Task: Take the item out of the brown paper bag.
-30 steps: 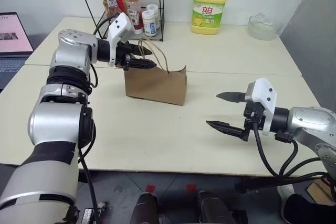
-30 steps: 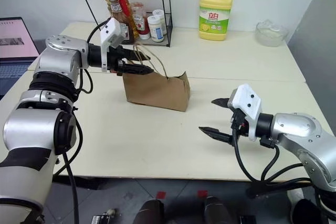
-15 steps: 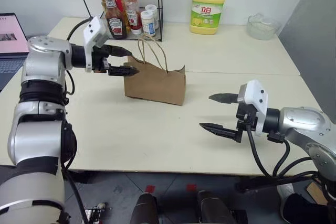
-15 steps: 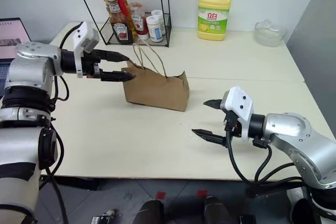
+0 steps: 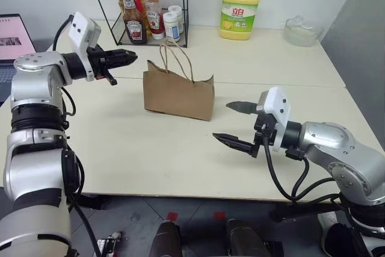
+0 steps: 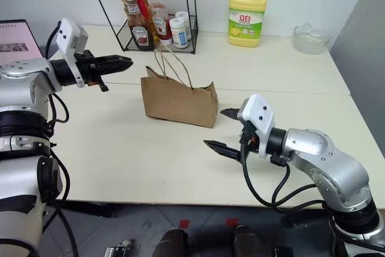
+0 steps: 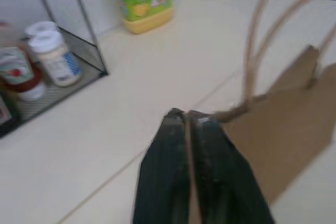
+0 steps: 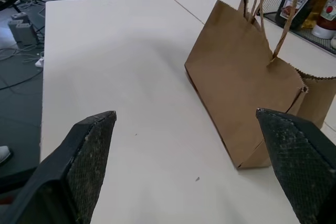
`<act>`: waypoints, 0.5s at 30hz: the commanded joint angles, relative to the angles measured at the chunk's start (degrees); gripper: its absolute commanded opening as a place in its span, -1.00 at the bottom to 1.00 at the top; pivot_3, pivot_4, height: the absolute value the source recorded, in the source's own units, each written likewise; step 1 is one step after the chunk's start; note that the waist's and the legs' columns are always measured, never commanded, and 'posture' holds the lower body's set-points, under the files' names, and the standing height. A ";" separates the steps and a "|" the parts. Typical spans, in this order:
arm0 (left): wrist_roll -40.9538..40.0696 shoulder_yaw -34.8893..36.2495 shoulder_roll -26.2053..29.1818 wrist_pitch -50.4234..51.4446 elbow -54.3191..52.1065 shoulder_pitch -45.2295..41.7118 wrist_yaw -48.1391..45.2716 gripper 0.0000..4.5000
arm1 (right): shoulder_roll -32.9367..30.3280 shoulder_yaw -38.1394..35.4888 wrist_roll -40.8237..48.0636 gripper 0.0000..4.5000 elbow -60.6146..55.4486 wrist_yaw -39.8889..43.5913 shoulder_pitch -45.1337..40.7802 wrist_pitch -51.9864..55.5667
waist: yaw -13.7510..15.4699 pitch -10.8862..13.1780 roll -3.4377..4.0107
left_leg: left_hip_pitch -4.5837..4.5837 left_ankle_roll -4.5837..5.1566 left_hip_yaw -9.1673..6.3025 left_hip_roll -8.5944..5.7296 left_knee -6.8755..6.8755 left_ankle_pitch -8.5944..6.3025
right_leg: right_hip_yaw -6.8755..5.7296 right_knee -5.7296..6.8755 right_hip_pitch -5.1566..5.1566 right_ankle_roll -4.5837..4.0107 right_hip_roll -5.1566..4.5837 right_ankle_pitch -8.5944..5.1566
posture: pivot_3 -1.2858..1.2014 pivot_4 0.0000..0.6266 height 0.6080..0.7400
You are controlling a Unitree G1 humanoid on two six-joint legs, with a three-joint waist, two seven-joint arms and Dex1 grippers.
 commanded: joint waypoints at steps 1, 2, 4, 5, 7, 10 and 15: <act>2.91 -1.15 -0.67 -7.77 5.74 -4.86 4.59 -0.99 | 0.12 -0.67 -0.50 1.00 -2.36 -1.38 -1.21 0.44 | 0.03 0.00 0.00 | 0.00 0.00 0.01 0.00 0.00 0.00 | 0.01 -0.01 0.00 0.00 0.00 0.00 | 0.03 -0.52 1.00; 4.13 -1.88 -1.27 -9.85 8.14 -6.31 6.11 -0.99 | 0.15 -0.70 -0.70 1.00 -2.51 -1.70 -1.31 0.73 | 0.04 0.00 0.00 | 0.00 0.01 0.01 -0.01 -0.01 0.00 | 0.00 -0.01 0.00 0.00 0.00 0.00 | 0.03 -0.52 1.00; 6.25 -3.29 -2.55 -13.05 12.33 -8.70 8.37 -0.99 | 0.16 -0.76 -0.94 1.00 -2.80 -2.22 -1.57 1.28 | 0.07 0.00 0.00 | 0.00 0.03 0.01 -0.01 -0.01 -0.02 | 0.01 -0.01 0.00 0.00 0.00 0.00 | 0.03 -0.52 1.00; 7.59 -4.19 -3.20 -14.60 14.11 -9.63 9.49 -0.99 | 0.09 -0.80 -1.12 1.00 -2.74 -2.33 -1.83 1.48 | 0.07 0.00 0.00 | 0.00 0.03 0.01 -0.01 -0.01 -0.02 | 0.00 -0.01 0.00 0.00 0.00 0.00 | 0.03 -0.52 1.00; 9.16 -5.32 -4.57 -16.11 16.78 -11.00 10.26 -0.99 | -0.08 -0.79 -1.58 1.00 -2.62 -2.74 -2.44 1.95 | 0.02 0.00 0.00 | 0.00 0.04 0.02 -0.02 -0.01 -0.02 | 0.02 -0.01 -0.01 0.00 0.00 0.00 | 0.03 -0.52 1.00; 12.18 -7.46 -6.54 -17.77 19.66 -12.23 11.96 -0.99 | -0.05 -1.01 -1.68 1.00 -2.35 -3.30 -3.64 2.87 | -0.10 0.00 0.00 | 0.00 0.02 0.02 -0.02 -0.03 -0.01 | 0.01 0.00 -0.03 0.00 0.01 0.00 | 0.03 -0.52 1.00; 15.48 -9.54 -8.47 -17.31 22.42 -13.22 11.50 -0.99 | -0.76 -1.77 -0.98 1.00 -2.89 -3.45 -4.25 4.61 | -0.21 0.00 0.00 | -0.02 0.02 0.02 -0.02 -0.04 -0.01 | 0.02 0.00 -0.03 0.00 0.01 0.00 | 0.03 -0.52 1.00</act>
